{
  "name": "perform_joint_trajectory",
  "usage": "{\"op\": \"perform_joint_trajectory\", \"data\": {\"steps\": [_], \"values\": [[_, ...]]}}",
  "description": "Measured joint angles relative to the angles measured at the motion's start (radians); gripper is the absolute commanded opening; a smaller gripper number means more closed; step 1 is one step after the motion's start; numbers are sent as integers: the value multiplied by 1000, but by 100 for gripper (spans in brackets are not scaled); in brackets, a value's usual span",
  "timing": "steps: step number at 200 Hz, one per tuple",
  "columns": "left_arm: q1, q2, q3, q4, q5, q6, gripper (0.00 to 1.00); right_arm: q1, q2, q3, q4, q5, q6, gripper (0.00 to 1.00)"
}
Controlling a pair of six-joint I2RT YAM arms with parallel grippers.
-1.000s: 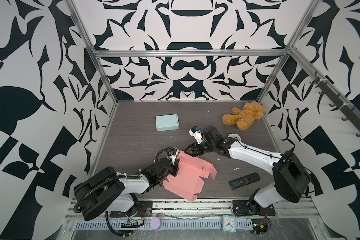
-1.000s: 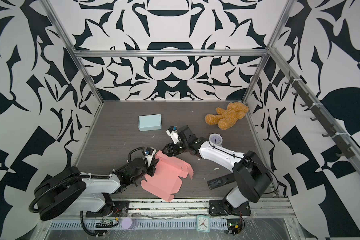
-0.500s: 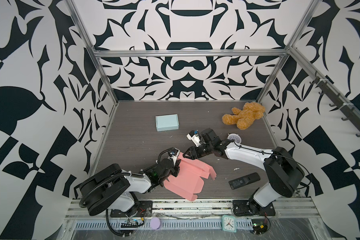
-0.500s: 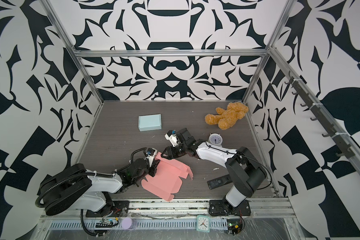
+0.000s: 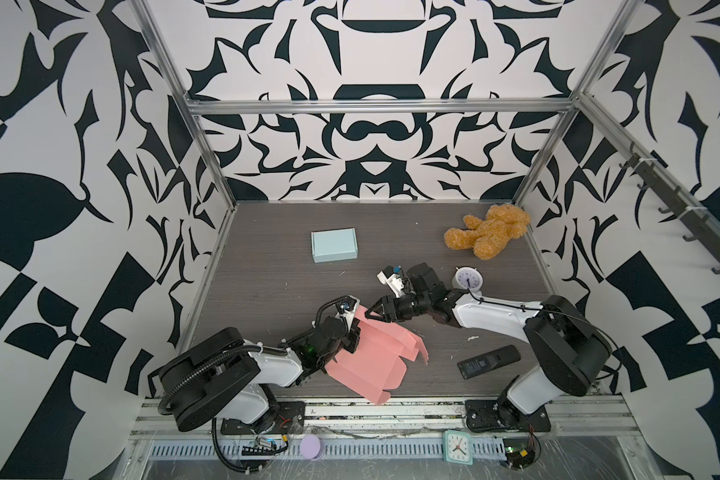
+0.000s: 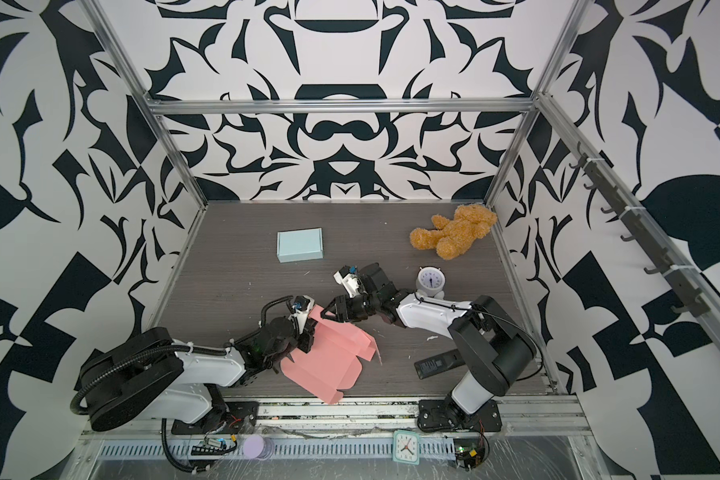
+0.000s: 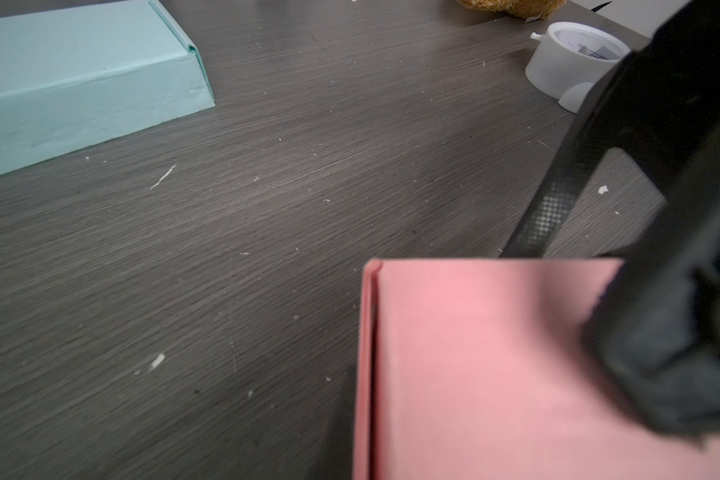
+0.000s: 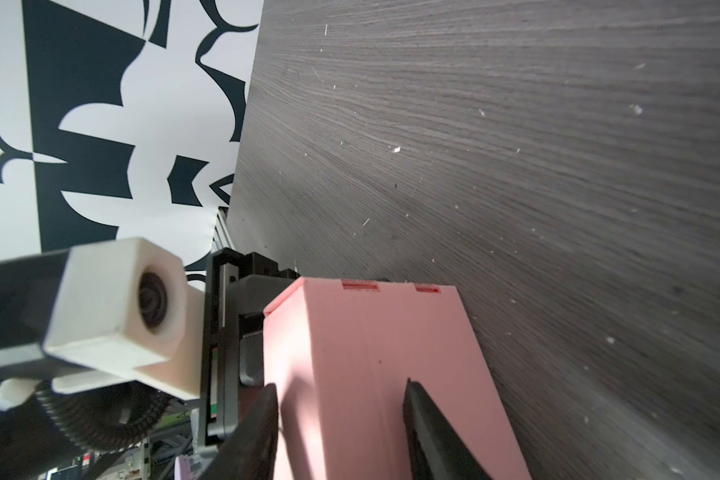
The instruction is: Fold the paper box
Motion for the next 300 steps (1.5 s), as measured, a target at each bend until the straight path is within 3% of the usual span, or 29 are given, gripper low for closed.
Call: {"op": "perform_joint_trajectory", "data": {"steps": [26,105,126,143,180,229,276,300], "values": [[-18,0,0,2,-14,1,17,2,-24,-33,32,1,48,51],[-31,29,0,30,-40,-4,18,23,-72,-60,11,50,57,51],[-31,52,0,42,-46,-8,9,23,-76,-60,0,68,46,51],[-32,68,0,65,-55,-3,8,22,-76,-61,3,81,44,51],[-33,81,-1,88,-58,-8,18,35,-76,-82,30,87,58,50],[-33,85,-1,95,-50,-12,21,50,-88,-93,29,100,69,50],[-36,34,-15,95,-45,-11,19,51,-108,-93,7,119,66,50],[-39,6,-28,85,-42,-10,11,49,-114,-93,-3,124,64,50]]}}
